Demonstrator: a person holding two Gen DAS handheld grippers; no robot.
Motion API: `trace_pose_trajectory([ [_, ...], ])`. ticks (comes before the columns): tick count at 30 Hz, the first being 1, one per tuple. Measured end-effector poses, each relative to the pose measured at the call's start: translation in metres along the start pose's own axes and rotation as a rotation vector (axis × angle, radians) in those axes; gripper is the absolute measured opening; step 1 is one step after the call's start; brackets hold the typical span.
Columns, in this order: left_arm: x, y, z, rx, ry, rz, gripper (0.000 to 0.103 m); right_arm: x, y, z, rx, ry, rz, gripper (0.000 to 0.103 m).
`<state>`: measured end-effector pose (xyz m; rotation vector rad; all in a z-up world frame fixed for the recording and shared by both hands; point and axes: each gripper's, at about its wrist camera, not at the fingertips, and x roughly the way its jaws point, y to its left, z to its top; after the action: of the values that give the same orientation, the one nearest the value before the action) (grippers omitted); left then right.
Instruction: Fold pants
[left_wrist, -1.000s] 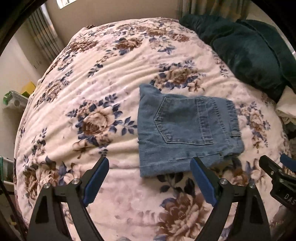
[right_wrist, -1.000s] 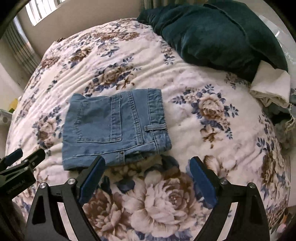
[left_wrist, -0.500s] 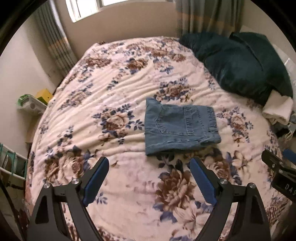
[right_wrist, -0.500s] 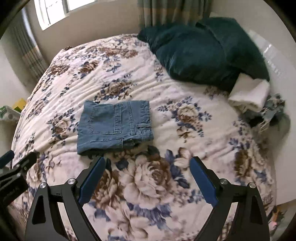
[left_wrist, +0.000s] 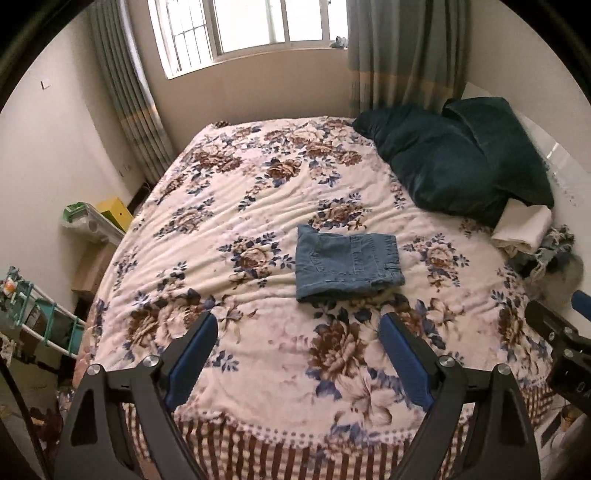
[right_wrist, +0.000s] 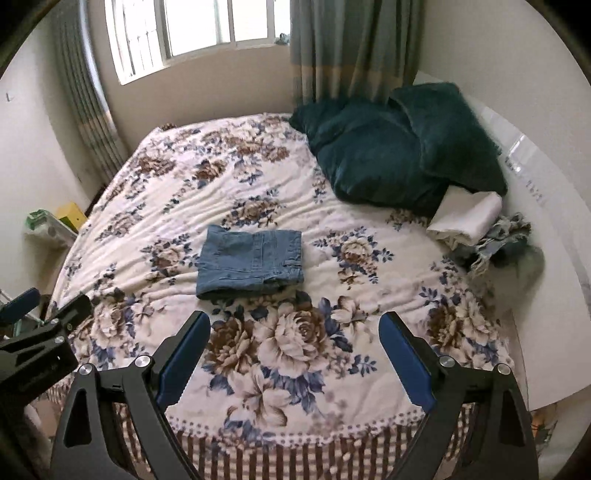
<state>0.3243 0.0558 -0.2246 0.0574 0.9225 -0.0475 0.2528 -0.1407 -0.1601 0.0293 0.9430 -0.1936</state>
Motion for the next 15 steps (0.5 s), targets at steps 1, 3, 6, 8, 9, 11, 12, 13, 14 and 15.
trace_pose_trajectory([
  [1, -0.012, 0.001, -0.003, -0.002, -0.004, 0.007, 0.09, -0.017, -0.002, -0.003, -0.003, -0.004, 0.005, 0.095],
  [3, -0.036, 0.004, -0.008, -0.015, -0.021, 0.018, 0.089, -0.05, -0.005, -0.009, -0.004, -0.019, 0.015, 0.095],
  [6, -0.07, 0.008, -0.016, -0.045, -0.044, 0.016, 0.09, -0.088, -0.009, -0.016, -0.024, -0.047, 0.012, 0.095],
  [8, -0.092, 0.008, -0.021, -0.049, -0.06, 0.012, 0.09, -0.115, -0.012, -0.021, -0.036, -0.063, 0.021, 0.095],
  [9, -0.099, 0.008, -0.022, -0.046, -0.065, 0.016, 0.09, -0.128, -0.013, -0.023, -0.044, -0.071, 0.022, 0.095],
  [11, -0.121, 0.006, -0.028, -0.043, -0.084, 0.012, 0.09, -0.152, -0.015, -0.028, -0.056, -0.086, 0.025, 0.095],
  [12, -0.128, 0.006, -0.029, -0.04, -0.091, 0.011, 0.09, -0.168, -0.016, -0.032, -0.064, -0.097, 0.031, 0.095],
  [13, -0.136, 0.005, -0.031, -0.039, -0.098, 0.011, 0.09, -0.177, -0.016, -0.034, -0.07, -0.102, 0.033, 0.095],
  [14, -0.144, 0.005, -0.032, -0.04, -0.106, 0.007, 0.09, -0.185, -0.016, -0.035, -0.076, -0.108, 0.033, 0.095],
  [15, -0.151, 0.005, -0.033, -0.042, -0.113, 0.004, 0.09, -0.196, -0.017, -0.037, -0.08, -0.116, 0.031, 0.095],
])
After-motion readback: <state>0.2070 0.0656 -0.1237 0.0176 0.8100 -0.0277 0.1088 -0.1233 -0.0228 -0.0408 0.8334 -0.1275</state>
